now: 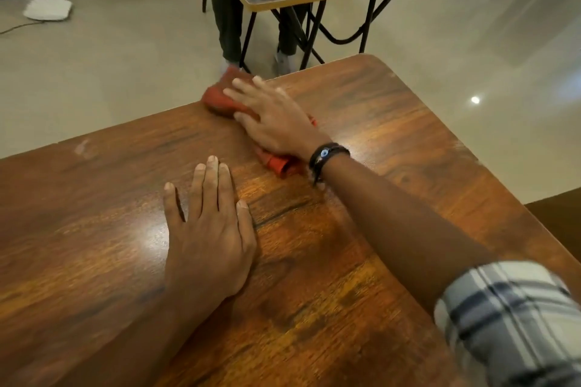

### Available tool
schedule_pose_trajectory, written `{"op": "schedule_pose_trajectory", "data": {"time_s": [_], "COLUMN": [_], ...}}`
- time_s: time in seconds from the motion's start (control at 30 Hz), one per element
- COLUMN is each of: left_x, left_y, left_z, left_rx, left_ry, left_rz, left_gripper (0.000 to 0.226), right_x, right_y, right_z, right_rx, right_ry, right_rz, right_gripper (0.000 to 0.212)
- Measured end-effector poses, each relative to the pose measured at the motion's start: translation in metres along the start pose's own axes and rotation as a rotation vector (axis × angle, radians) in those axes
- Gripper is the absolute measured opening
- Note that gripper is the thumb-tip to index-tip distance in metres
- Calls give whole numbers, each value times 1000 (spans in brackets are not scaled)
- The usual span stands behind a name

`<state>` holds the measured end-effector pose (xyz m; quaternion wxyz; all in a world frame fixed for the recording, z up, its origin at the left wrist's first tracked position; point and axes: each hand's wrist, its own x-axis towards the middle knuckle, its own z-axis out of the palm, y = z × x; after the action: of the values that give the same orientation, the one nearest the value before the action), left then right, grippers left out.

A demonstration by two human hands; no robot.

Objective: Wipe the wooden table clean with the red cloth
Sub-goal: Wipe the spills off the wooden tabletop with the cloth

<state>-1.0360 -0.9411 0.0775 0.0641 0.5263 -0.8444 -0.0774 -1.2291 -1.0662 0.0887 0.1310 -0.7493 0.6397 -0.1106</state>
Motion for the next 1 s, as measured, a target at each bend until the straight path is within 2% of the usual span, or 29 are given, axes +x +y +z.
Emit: {"op": "schedule_pose_trajectory", "data": {"time_s": [0.2, 0.33, 0.43, 0.63, 0.7, 0.77, 0.83, 0.93, 1.0], "left_x": [0, 0, 1, 1, 2, 1, 1, -1, 0], "left_y": [-1, 0, 0, 1, 2, 3, 2, 0, 0], "left_z": [2, 3, 3, 1, -1, -3, -4, -5, -5], "left_rx": [-5, -29, -39, -24, -4, -5, -36, -40, -44], "left_ry": [8, 12, 5, -22, -22, -28, -39, -36, -33], "left_rz": [10, -1, -5, -27, -33, -31, -25, -6, -5], "left_gripper": [67, 66, 66, 67, 67, 68, 69, 69, 69], "right_x": [-5, -32, -26, 4, 2, -3, -11, -32, -58], "right_y": [133, 167, 144, 2, -32, -32, -8, 57, 100], "right_z": [-66, -72, -65, -9, 9, 10, -2, -28, -47], "right_rx": [-41, -10, 1, 13, 15, 35, 34, 25, 14], "right_ry": [201, 241, 223, 36, -33, -45, 23, 169, 209], "right_rz": [551, 810, 764, 91, -32, -17, 94, 421, 632], "right_gripper": [48, 55, 54, 50, 51, 51, 51, 51, 53]}}
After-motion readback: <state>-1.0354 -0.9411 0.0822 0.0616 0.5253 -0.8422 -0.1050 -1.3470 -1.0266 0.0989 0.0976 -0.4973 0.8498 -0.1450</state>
